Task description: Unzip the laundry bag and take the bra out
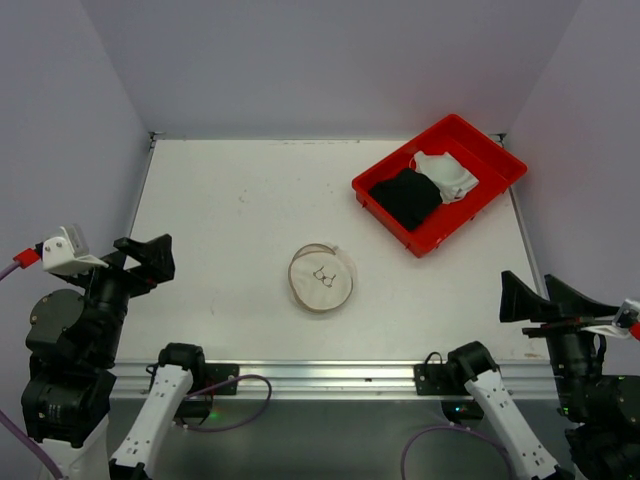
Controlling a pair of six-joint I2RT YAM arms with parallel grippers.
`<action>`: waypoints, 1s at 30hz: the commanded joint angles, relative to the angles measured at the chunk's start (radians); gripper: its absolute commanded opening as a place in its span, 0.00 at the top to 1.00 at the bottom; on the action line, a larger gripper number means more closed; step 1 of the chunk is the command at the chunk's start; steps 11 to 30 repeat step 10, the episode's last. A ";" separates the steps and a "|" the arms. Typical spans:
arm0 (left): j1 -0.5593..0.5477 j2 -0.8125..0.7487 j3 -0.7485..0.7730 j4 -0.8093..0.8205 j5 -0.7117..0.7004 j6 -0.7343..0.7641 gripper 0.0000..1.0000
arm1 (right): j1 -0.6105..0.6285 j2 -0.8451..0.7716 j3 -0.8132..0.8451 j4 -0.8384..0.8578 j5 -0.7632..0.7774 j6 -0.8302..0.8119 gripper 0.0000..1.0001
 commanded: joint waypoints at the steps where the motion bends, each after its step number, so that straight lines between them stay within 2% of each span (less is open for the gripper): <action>1: -0.008 0.010 0.001 -0.002 -0.003 -0.001 0.00 | -0.002 -0.003 -0.001 -0.002 -0.018 -0.033 0.01; 30: -0.008 -0.009 -0.040 0.019 -0.011 -0.007 0.00 | -0.001 0.001 -0.008 -0.017 -0.011 -0.030 0.01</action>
